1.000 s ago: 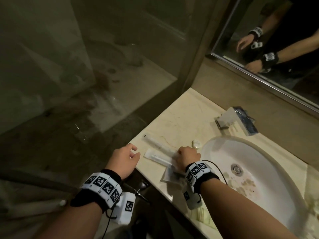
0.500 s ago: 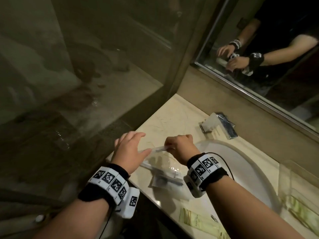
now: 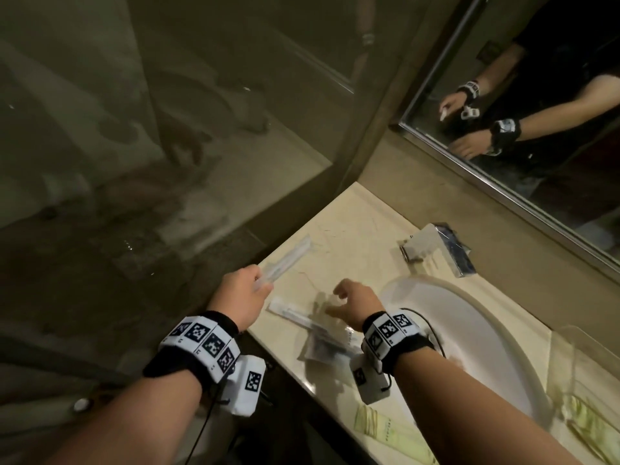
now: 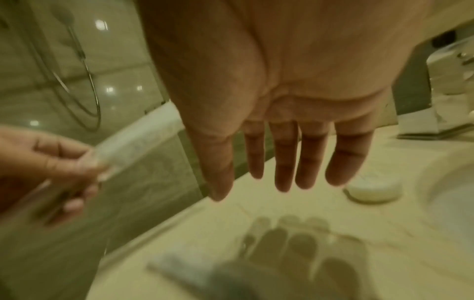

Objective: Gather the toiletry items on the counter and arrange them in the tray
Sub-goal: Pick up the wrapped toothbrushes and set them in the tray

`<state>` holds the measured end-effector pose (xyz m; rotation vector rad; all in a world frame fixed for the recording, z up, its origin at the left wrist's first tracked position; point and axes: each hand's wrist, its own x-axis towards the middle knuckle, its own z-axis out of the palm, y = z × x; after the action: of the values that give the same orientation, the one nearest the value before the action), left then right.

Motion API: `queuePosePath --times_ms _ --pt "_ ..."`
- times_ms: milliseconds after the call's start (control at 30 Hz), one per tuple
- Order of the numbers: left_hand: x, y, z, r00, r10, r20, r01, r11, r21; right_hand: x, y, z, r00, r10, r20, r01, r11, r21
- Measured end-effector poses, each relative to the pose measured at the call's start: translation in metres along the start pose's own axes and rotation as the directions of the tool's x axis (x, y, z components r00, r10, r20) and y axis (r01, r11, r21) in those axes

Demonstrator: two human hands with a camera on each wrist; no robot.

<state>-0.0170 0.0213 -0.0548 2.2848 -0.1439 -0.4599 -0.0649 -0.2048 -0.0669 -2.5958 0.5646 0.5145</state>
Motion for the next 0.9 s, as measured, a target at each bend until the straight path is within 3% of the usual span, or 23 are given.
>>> queuePosePath --times_ms 100,333,767,900 --pt "-0.004 -0.008 -0.005 1.0 -0.014 -0.027 0.012 0.998 -0.063 0.003 0.005 0.026 0.99 0.065 0.124 -0.042 0.982 -0.182" --pt "-0.012 -0.009 -0.012 0.998 -0.025 -0.055 0.02 0.997 -0.08 0.008 0.006 0.045 0.995 0.06 0.08 -0.032 0.949 -0.315" --pt "-0.015 0.026 0.003 0.997 -0.063 0.045 0.071 0.978 -0.197 -0.003 0.013 0.056 0.999 -0.035 0.038 0.046 0.948 -0.314" --pt "-0.014 0.032 0.002 0.995 -0.082 0.061 0.094 0.966 -0.242 -0.007 0.015 0.045 0.995 -0.086 -0.052 0.071 0.967 -0.246"
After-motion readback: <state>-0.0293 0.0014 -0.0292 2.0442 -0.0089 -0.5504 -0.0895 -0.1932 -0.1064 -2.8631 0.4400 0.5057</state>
